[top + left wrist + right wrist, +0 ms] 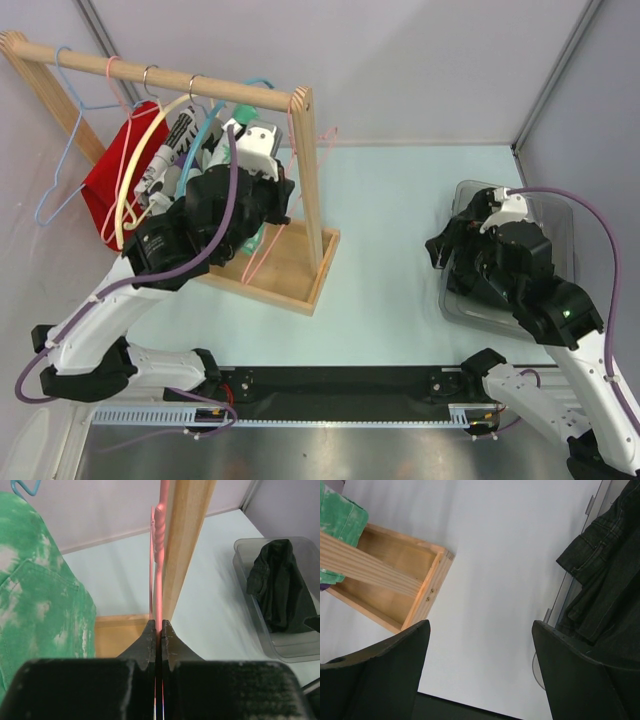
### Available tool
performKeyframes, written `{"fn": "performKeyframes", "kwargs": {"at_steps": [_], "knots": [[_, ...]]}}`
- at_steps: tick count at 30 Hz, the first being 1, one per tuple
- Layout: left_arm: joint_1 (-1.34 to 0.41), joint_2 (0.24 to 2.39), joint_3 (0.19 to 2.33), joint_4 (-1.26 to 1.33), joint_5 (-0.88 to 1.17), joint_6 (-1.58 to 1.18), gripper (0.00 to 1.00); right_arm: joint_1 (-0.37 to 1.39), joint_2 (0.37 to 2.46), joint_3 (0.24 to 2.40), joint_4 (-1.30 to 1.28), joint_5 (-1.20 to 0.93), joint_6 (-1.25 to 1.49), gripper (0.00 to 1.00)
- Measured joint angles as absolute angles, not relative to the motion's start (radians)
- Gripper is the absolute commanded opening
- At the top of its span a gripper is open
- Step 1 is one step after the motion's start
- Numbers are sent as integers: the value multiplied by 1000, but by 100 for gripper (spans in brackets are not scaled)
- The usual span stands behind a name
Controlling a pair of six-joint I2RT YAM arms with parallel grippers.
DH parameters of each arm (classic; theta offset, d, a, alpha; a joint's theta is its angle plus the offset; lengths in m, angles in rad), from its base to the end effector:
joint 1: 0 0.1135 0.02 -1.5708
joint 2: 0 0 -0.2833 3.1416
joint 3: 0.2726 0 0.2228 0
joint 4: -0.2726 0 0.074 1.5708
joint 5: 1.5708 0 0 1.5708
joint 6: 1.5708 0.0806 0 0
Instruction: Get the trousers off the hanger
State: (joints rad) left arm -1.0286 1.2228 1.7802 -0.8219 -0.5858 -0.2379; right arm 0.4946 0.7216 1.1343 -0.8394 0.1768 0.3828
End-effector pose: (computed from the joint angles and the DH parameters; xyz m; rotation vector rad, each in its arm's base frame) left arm 0.1465 -0.1569 0.5073 0.3029 1.7799 -0.3689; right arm 0.1118 0.0442 0.3782 0.0022 2.0115 0.3881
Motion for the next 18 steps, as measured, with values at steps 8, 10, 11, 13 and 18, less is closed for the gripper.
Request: {"fn": "performKeyframes", "kwargs": {"at_steps": [8, 10, 11, 13, 18], "knots": [[-1027, 1152, 1729, -821, -534, -271, 55, 495, 720, 1122, -840, 177, 383, 89], [-1027, 1128, 1722, -823, -517, -274, 68, 495, 720, 1122, -840, 177, 383, 89], [-1027, 1118, 1718, -824, -512, -276, 72, 495, 720, 1122, -840, 177, 383, 89], [-1027, 1082, 1700, -817, -493, -273, 79, 495, 720, 1121, -840, 176, 383, 89], [-1021, 966, 1630, -783, -471, -242, 82, 495, 720, 1115, -840, 176, 384, 89]]}}
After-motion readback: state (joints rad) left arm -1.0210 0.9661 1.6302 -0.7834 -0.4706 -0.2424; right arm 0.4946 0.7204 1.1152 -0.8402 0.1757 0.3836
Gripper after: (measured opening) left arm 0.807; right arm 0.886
